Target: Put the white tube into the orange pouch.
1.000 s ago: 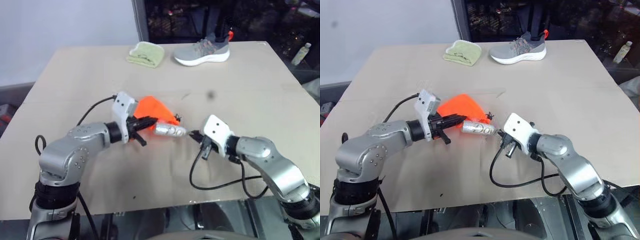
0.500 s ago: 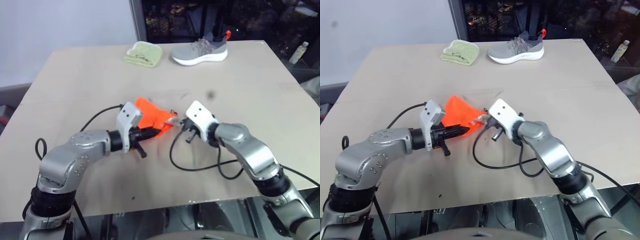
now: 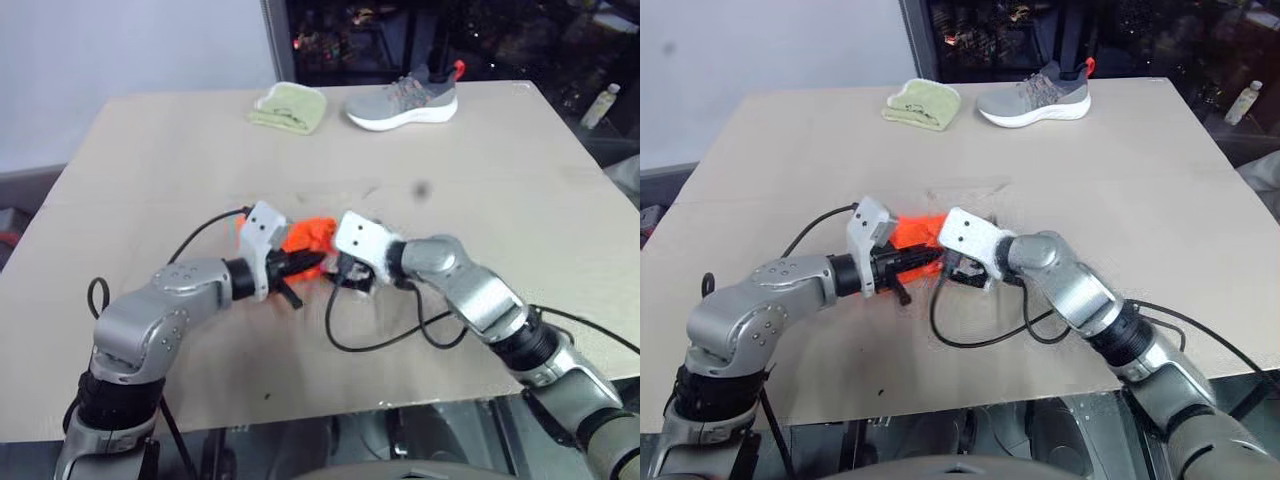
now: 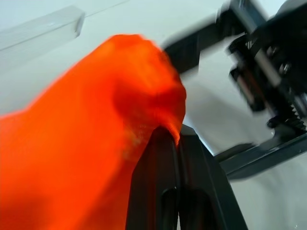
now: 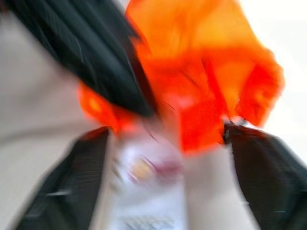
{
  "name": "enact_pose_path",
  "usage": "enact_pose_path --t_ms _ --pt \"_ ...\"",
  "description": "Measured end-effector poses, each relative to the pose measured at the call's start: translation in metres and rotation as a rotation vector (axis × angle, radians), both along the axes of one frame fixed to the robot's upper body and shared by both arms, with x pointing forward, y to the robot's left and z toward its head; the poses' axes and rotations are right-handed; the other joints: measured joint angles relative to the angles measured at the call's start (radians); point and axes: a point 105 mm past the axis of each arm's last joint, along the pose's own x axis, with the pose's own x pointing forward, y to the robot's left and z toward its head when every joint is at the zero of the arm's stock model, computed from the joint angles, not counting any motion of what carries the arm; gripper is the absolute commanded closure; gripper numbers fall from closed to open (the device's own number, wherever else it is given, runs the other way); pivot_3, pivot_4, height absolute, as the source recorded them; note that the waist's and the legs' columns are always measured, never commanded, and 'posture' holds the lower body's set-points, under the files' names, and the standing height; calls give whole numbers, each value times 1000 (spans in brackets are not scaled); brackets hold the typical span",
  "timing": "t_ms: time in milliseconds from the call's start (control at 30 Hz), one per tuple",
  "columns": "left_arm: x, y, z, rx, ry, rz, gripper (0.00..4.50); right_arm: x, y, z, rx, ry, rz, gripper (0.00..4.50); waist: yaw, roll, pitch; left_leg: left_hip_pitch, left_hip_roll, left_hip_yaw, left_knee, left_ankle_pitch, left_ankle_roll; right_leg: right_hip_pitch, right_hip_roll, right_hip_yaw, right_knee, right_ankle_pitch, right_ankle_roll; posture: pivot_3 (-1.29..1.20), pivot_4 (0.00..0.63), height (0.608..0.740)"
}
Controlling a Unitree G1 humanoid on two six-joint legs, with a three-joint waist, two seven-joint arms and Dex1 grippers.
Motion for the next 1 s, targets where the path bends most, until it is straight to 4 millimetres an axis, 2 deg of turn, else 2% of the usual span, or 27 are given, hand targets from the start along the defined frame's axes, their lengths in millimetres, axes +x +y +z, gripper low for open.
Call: enact_pose_path --t_ms 200,267,333,400,500,633,833,1000 --pt "-4 10 -9 19 33 12 4500 -7 -8 6 34 9 27 503 -2 0 0 -3 1 0 0 0 0 -3 1 1 1 0 0 0 150 740" --pt "-4 15 -12 32 44 21 4500 -2 -23 12 34 16 5 503 2 0 0 -5 0 -1 1 0 0 -4 0 0 1 0 0 0 150 740" --pt "-4 20 -16 48 53 36 4500 5 -47 12 -3 16 -44 503 8 0 0 -7 -2 -3 2 0 0 -4 -2 -3 -1 0 0 0 150 740" --pt "-3 21 -15 52 45 40 4500 1 -54 5 -25 53 -35 503 5 -1 0 -9 -1 -4 2 0 0 -6 -2 -3 -1 0 0 0 150 740" --pt "-1 20 -13 54 34 39 4500 -15 -40 -16 -38 122 45 503 -5 -1 0 -12 -1 -3 1 0 0 -12 0 -1 1 0 0 0 150 740" --pt "0 17 -10 49 24 31 4500 -19 -26 -35 -21 188 71 503 -2 -1 0 -13 -1 -3 2 0 -1 -12 -1 0 3 0 0 0 150 740" --pt "0 16 -10 45 27 30 4500 -15 -34 -44 -46 203 46 503 3 -1 -1 -12 -2 -3 3 0 -1 -11 -2 -1 2 0 0 0 150 740" --pt "-1 15 -11 44 26 25 4500 -8 -24 -45 -7 175 24 503 -6 -1 -1 -11 -1 -3 3 1 -2 -12 0 0 4 0 0 0 150 740"
